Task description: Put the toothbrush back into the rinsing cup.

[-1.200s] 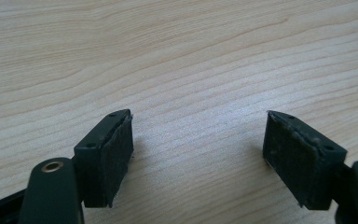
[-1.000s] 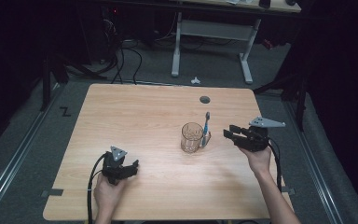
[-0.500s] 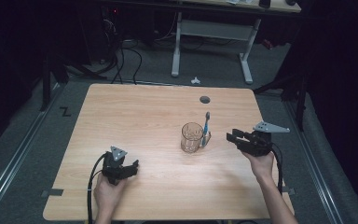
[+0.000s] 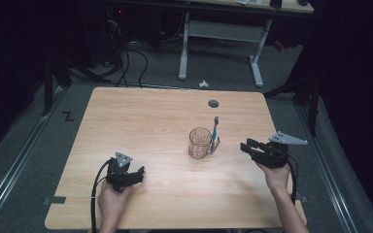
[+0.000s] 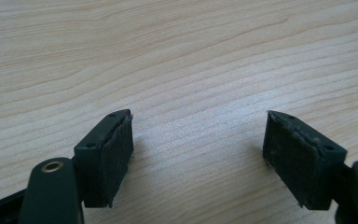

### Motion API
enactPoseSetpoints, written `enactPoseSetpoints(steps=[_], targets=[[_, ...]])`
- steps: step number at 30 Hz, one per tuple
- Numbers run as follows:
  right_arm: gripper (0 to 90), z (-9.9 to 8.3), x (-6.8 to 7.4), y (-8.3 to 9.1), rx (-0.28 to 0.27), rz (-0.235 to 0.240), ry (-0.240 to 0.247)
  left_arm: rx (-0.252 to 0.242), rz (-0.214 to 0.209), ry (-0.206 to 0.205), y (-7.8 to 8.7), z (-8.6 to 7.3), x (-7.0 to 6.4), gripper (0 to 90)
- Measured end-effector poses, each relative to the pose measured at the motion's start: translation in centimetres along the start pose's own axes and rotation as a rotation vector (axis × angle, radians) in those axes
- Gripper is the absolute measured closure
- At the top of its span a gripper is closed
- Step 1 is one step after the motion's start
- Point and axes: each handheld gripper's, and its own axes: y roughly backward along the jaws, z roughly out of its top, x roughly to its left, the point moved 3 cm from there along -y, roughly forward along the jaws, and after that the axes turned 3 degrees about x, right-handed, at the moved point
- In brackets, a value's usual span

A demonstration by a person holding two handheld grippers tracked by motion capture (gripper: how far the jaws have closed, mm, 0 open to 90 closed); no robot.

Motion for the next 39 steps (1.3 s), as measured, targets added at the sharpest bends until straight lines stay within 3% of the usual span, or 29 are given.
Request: enactPoseSetpoints(steps=[10,39], targets=[[58.3,-0.3,0.5,0.2,0.006,-0.004,0.018,0.0,0.0,0.0,0.0,0.0,0.0,24.9],[57.2,-3.0,1.5,-0.7,0.038,0.023,0.001,0.0,0.0,0.0,0.0,0.0,0.0,24.9]])
